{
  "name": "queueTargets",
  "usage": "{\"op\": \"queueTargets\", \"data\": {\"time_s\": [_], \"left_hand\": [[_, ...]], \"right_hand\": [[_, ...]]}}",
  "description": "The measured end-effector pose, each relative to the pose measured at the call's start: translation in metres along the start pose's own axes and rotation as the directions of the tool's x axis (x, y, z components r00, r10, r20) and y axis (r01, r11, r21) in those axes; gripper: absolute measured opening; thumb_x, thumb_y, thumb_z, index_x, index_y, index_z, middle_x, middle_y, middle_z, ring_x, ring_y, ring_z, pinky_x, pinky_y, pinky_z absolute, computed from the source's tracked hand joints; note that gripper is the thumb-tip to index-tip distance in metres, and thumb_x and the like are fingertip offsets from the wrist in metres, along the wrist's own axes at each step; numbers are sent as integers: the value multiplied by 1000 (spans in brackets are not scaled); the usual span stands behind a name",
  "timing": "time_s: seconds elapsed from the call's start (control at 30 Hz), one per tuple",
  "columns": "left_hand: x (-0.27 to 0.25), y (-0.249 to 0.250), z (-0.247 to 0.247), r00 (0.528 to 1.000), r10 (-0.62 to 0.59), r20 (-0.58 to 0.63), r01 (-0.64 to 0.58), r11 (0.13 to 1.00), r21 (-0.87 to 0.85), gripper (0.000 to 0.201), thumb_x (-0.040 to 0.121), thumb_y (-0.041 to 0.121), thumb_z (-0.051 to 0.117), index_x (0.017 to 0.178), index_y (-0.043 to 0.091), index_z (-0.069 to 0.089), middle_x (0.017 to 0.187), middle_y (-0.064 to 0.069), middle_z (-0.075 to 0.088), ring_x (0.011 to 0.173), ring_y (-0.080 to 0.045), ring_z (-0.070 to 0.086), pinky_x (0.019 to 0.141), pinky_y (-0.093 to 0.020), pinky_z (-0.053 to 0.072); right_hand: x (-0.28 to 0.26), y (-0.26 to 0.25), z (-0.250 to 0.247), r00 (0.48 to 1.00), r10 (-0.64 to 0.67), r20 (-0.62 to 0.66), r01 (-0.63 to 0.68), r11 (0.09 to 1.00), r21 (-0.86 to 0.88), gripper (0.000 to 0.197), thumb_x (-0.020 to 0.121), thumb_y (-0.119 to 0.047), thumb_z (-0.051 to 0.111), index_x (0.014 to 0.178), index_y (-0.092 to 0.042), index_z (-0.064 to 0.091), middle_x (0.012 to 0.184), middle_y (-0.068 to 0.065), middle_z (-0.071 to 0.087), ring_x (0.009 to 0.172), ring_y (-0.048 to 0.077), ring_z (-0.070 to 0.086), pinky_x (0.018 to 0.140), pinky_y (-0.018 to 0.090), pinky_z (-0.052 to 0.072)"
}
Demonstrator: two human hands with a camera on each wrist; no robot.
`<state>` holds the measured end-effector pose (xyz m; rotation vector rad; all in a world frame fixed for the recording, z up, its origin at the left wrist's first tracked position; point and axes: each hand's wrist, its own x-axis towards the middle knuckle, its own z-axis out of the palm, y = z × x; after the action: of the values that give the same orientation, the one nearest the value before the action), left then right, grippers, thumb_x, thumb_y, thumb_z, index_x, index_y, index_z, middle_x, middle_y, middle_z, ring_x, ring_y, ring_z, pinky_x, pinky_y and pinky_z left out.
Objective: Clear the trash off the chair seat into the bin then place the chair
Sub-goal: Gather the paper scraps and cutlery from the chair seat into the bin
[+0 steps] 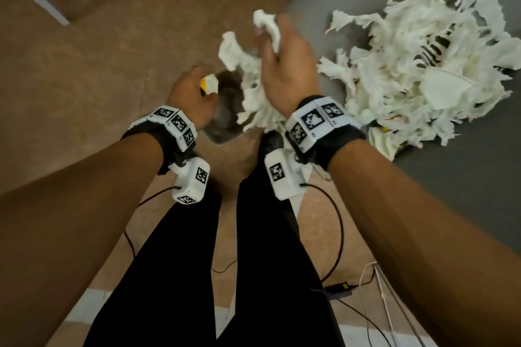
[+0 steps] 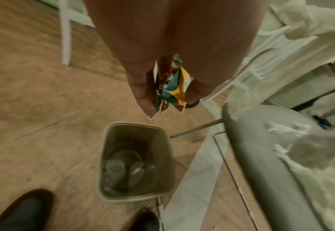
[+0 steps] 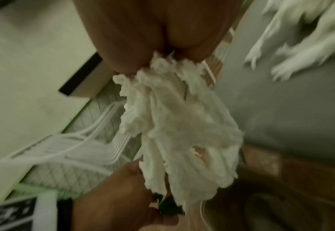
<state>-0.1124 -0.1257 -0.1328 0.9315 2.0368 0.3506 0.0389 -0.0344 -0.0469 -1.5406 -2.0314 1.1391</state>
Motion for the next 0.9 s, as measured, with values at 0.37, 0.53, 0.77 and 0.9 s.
{"op": "queueTargets", "data": {"time_s": [0.37,0.53,0.77,0.9], "left_hand": [[34,-139,65,971,-235,-45,219,947,-234,51,88,29,68,136,32,53,127,1,65,110,-20,63,95,-31,52],[60,-150,89,957,-284,60,288,903,-320,64,78,59,54,139,38,47,126,3,67,112,-21,65,95,-41,55],[45,-137,50,965,-257,57,263,950,-167,28,95,19,53,120,15,64,117,-7,69,106,-23,65,86,-25,48],[41,-86,7,985,-170,29,172,981,-89,22,93,17,53,110,15,67,108,-6,71,99,-23,66,83,-27,51]], "right_hand": [[9,88,168,875,340,346,-295,939,-177,50,91,-28,57,135,-11,41,137,11,48,122,26,52,93,26,38],[17,118,192,759,429,490,-253,888,-385,61,90,-34,55,146,-18,39,146,9,48,133,29,47,111,36,39],[3,93,171,735,294,611,-33,916,-400,42,96,-23,50,137,-14,48,133,11,60,122,31,56,99,31,43],[7,57,132,782,151,604,46,954,-297,36,95,-22,49,130,-14,54,118,9,69,106,29,65,90,35,52]]}}
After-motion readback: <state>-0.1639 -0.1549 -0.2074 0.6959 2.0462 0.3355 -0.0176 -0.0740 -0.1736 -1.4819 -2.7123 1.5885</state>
